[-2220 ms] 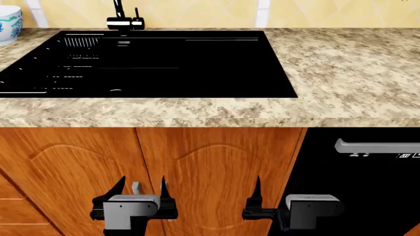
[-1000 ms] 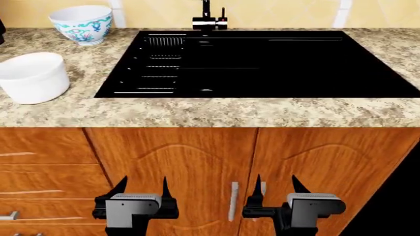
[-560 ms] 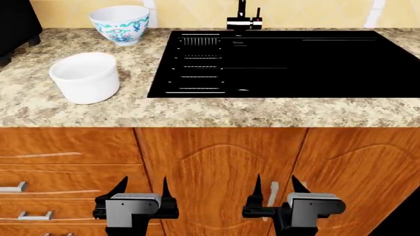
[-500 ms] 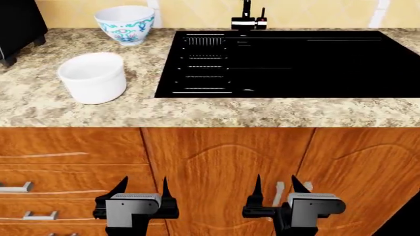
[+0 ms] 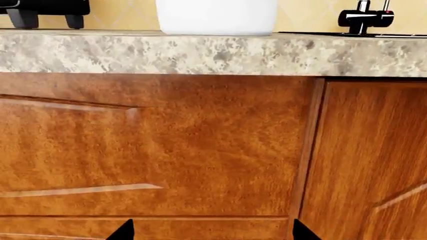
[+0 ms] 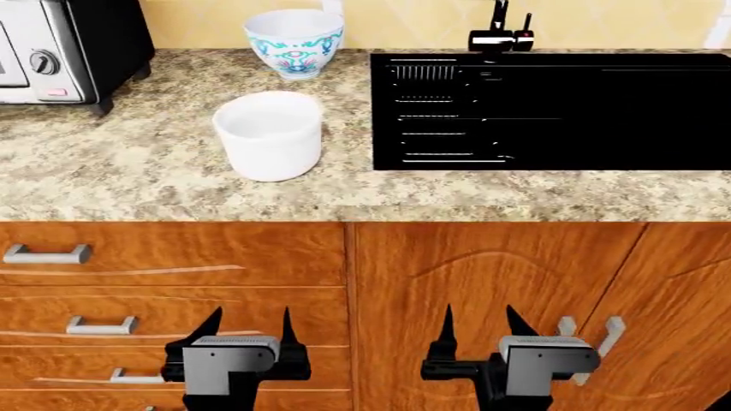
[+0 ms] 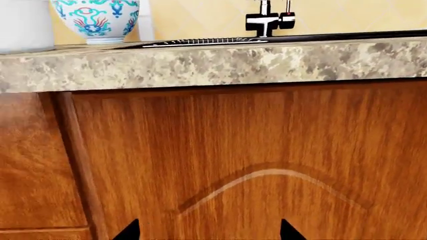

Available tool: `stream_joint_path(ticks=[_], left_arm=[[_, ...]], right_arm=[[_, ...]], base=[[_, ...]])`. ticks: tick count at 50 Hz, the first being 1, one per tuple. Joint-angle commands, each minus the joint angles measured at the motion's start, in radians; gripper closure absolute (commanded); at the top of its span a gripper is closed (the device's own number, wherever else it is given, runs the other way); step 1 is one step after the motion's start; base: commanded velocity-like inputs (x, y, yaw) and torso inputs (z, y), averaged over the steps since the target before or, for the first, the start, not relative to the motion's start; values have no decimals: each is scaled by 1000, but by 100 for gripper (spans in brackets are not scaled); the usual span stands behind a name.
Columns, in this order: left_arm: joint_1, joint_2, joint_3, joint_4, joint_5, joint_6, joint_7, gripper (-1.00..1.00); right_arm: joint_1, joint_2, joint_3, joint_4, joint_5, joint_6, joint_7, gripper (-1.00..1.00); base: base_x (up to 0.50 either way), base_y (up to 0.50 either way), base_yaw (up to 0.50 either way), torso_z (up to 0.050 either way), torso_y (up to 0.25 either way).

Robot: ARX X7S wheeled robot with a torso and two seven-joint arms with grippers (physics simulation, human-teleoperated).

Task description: Stack the bowls in the sink.

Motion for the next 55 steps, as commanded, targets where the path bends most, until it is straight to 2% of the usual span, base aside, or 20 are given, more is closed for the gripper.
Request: stream_joint_path(ticks=[1,7,18,26,34,38,43,46,49,50,52,55], left_arm=[[-1,-7,9,-1,-7,1,-8,-100],[-4,-11,15,-1,-11,-2,-9,-100],[-5,-16,23,-7,-15,4,-15,-100],[-4,-21,29,-3,-19,3,-20,-100],[-5,-25,33,0,-27,-6,-24,-100],[5,-35,17,57,-73,-52,-22,-100],[36,-120,-16,309,-121,-218,-52,-100],[32,-195,-88,532,-207,-411,-99,-100],[-17,-291,-202,747,-361,-657,-157,-100],[-51,-327,-257,823,-437,-753,-185,-100],[-145,-386,-389,930,-638,-925,-254,-100],[-336,-490,-562,963,-1068,-1105,-458,-100]], right_arm=[[0,8,-10,-2,6,-1,8,-100],[1,11,-14,-2,9,1,12,-100],[5,16,-23,12,16,-7,14,-100],[2,21,-30,2,16,-4,21,-100],[4,27,-35,-25,16,38,43,-100],[1,52,-22,-225,47,219,95,-100],[62,125,9,-651,102,628,195,-100],[155,151,34,-869,168,913,251,-100],[285,137,98,-1045,269,1216,298,-100],[341,167,125,-1061,391,1273,381,-100],[463,266,196,-1061,691,1333,672,-100],[632,314,294,-1026,1141,1438,1012,-100]], base=[[0,500,0,0,0],[0,479,0,0,0],[0,0,0,0,0],[0,464,0,0,0],[0,22,0,0,0],[0,0,0,0,0],[0,0,0,0,0],[0,0,0,0,0],[0,0,0,0,0],[0,0,0,0,0],[0,0,0,0,0],[0,0,0,0,0]])
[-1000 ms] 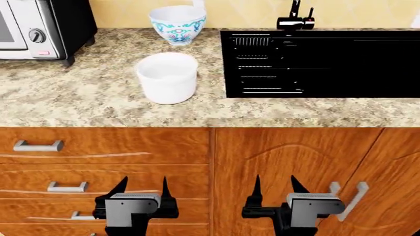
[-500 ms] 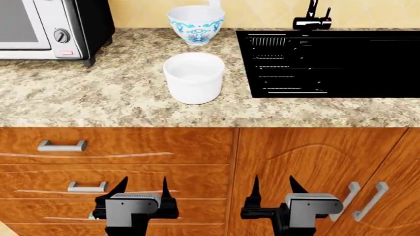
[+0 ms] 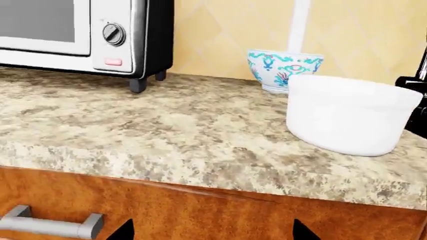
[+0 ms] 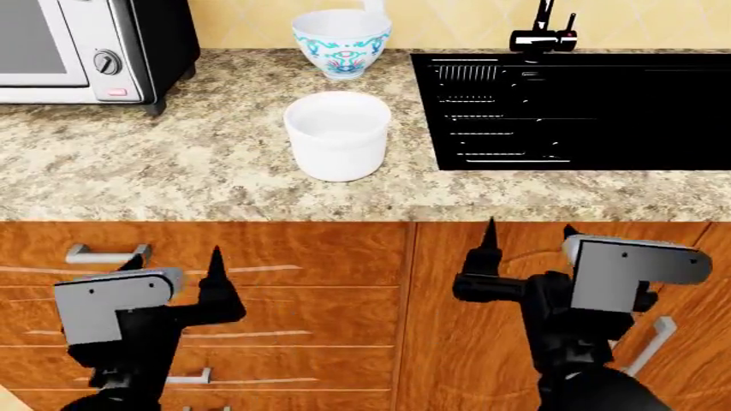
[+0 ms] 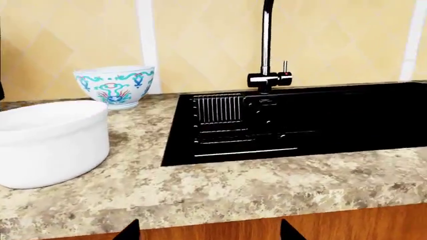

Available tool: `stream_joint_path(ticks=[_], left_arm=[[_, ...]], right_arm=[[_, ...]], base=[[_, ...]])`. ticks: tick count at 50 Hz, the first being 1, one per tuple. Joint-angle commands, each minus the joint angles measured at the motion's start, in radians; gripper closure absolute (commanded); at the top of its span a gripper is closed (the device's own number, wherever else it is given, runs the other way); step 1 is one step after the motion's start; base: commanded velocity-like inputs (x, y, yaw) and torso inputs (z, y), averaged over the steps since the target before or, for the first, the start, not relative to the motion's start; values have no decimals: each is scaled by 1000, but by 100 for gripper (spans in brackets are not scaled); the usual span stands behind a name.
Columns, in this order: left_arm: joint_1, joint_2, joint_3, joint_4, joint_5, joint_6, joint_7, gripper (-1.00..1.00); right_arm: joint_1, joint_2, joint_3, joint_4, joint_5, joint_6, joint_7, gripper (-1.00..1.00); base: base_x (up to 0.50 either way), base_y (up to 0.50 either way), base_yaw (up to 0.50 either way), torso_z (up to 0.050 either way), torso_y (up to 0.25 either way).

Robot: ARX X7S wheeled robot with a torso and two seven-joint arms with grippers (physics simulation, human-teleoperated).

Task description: Stack the bowls in the sink.

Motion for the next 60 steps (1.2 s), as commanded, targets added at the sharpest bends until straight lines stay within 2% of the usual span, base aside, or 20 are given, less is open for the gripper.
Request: stream_joint_path(ticks=[1,3,4,6,8,10,12,14,16,21,28,34,45,60], left_arm=[[-355,-313,-389,397,-846,-608,-401,-100],[-487,-401,-362,353,-1033,-616,-541,-100],[-567,-445,-326,322,-1106,-615,-601,-100],[-705,-504,-247,263,-1202,-613,-679,-100],[-853,-546,-153,197,-1272,-622,-735,-100],[-1019,-578,-48,127,-1339,-645,-783,-100],[-1165,-594,45,66,-1392,-675,-824,-100],[-1319,-599,144,1,-1448,-713,-873,-100],[-1436,-594,218,-53,-1488,-745,-911,-100],[-1584,-584,335,-137,-1527,-810,-961,-100],[-1641,-596,444,-183,-1583,-873,-991,-100],[-1673,-589,523,-198,-1689,-895,-976,-100],[-1674,-572,535,-193,-1697,-887,-947,-100],[-1672,-587,547,-176,-1714,-867,-936,-100]], right_arm=[[447,192,181,-255,938,549,769,-100],[542,247,114,-211,1201,505,940,-100],[595,273,73,-191,1267,479,1009,-100],[672,358,-36,-172,1299,380,1047,-100],[782,490,-223,-158,1291,209,1048,-100],[958,616,-464,-136,1307,37,1048,-100],[1158,690,-696,-116,1340,-87,1048,-100],[1373,722,-914,-87,1393,-165,1048,-100],[1542,726,-1075,-59,1441,-209,1048,-100],[1776,706,-1278,15,1506,-229,1046,-100],[1781,671,-1302,93,1450,-226,969,-100],[1745,642,-1299,153,1391,-252,887,-100],[1713,636,-1298,174,1361,-278,863,-100],[1676,616,-1302,189,1330,-298,839,-100]], base=[[0,0,0,0,0],[0,0,0,0,0],[0,0,0,0,0],[0,0,0,0,0],[0,0,0,0,0],[0,0,0,0,0],[0,0,0,0,0],[0,0,0,0,0],[0,0,0,0,0],[0,0,0,0,0],[39,0,0,0,0],[482,0,0,0,0],[500,-10,0,0,0],[500,-68,0,0,1]])
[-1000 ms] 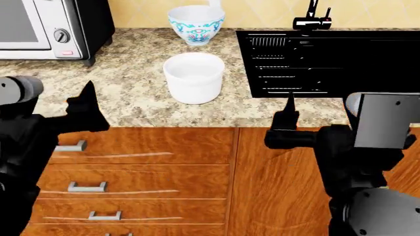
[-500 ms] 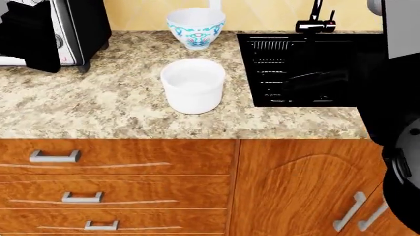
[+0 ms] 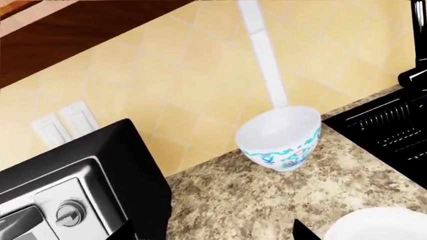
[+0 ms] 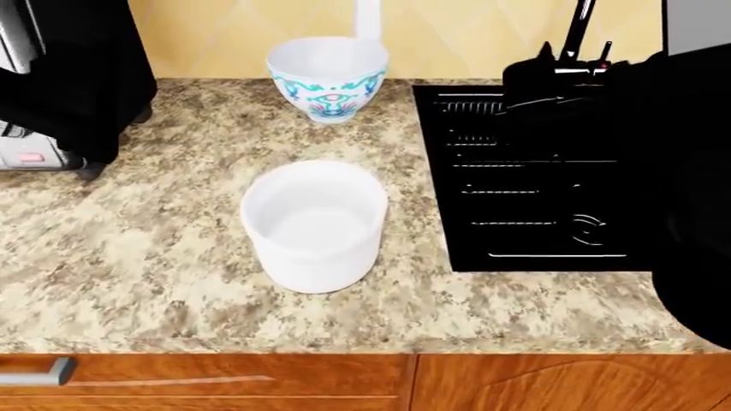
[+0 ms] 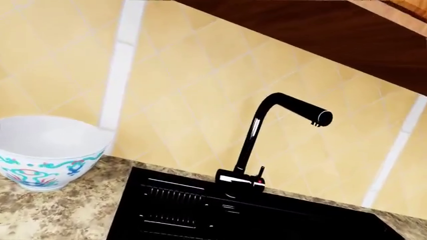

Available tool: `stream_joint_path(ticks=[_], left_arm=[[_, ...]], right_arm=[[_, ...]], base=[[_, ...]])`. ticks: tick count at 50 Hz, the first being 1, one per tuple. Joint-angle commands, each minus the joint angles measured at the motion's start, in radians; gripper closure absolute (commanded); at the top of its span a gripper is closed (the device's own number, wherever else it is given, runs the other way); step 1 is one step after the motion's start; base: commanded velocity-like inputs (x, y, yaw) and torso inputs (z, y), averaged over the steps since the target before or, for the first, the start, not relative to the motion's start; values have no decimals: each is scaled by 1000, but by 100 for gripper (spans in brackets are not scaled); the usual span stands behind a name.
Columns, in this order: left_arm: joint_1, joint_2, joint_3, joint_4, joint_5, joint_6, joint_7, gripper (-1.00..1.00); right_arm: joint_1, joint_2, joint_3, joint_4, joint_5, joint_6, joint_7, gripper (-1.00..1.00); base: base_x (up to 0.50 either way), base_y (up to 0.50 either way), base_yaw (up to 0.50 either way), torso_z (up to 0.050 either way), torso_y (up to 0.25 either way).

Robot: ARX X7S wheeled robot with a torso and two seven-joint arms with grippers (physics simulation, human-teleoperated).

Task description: Stack the bowls in the sink.

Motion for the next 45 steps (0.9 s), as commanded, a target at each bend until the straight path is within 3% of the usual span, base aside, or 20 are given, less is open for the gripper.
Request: stream_joint_path(ticks=[1,26,45], left_arm=[[-17,-8,25,4,-27,5,4,-100],[-57,-41,61,4,-44,11,0,-100],[-55,-48,68,8,-27,17,20,-100]], right_arm=[[-10,-16,-14,19,-18,-17,-19,-100],[-10,-51,-11,41,-30,-13,-29,-100],[-14,-59,-15,44,-36,1,-28,-100]], base=[[500,-70,0,0,0],[500,-68,0,0,2],[500,131,0,0,1]])
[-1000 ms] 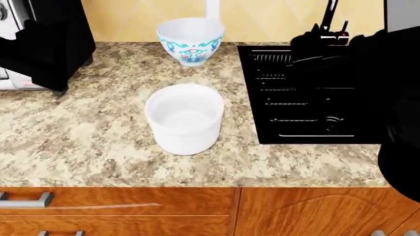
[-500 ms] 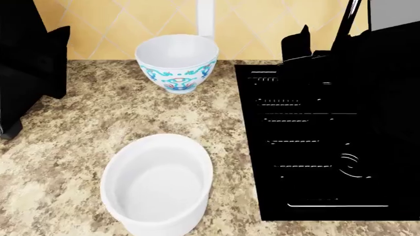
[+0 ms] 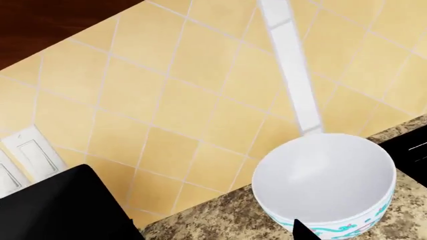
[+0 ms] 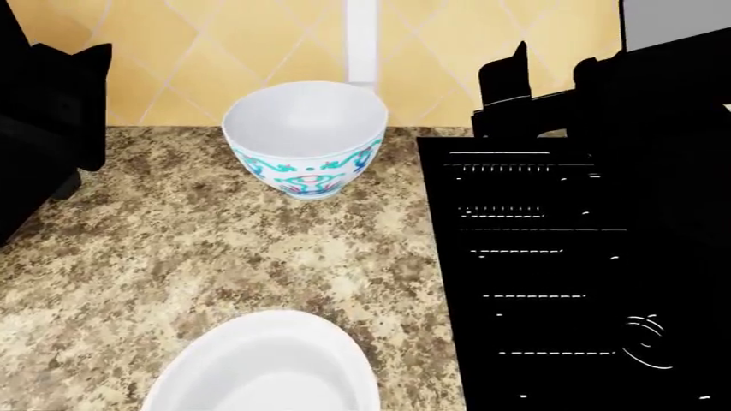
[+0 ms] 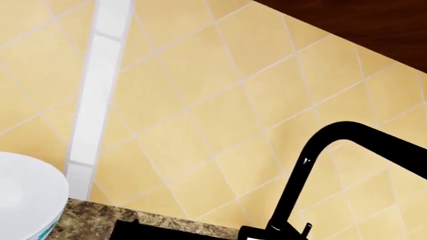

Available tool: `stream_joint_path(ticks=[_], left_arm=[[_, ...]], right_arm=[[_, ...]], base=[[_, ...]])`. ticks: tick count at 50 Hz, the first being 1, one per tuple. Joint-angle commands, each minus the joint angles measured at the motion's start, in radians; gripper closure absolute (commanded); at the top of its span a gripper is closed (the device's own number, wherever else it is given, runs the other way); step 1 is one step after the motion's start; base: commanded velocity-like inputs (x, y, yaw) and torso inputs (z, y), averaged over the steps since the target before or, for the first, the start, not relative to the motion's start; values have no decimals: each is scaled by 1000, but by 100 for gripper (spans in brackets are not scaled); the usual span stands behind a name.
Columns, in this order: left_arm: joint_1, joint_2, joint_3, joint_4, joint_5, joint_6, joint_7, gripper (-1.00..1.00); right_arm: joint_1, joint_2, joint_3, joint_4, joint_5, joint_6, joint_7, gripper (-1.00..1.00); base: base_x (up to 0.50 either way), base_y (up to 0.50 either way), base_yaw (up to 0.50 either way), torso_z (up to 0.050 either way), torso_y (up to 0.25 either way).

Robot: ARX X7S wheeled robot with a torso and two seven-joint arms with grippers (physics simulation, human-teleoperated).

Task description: Stack the bowls in the sink.

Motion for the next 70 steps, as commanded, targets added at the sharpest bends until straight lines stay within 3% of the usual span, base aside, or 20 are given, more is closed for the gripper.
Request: stream_joint_path(ticks=[1,14,24,38,49,61,70], left_arm=[[-2,-8,6,4,6,4,10,-100],[11,-30,7,26,-37,53,11,-100],[1,-63,41,30,-247,152,15,-100],[-59,-64,176,6,-433,153,-32,-100],[-184,-41,333,-46,-593,81,-110,-100],[-246,22,481,-35,-688,38,-145,-100],[-263,53,518,-41,-700,28,-137,-100]], right_arm=[[-4,-2,-2,1,-5,5,3,-100],[32,-60,12,52,42,9,26,-100],[23,-91,3,78,35,13,21,-100],[3,-100,-4,82,21,9,22,-100],[-23,-110,-12,92,-1,0,14,-100],[-35,-105,-16,89,-13,-1,15,-100],[-47,-101,-18,86,-18,-5,18,-100]], base=[[456,123,0,0,0],[33,9,0,0,0],[0,0,0,0,0],[0,0,0,0,0],[0,0,0,0,0],[0,0,0,0,0],[0,0,0,0,0]])
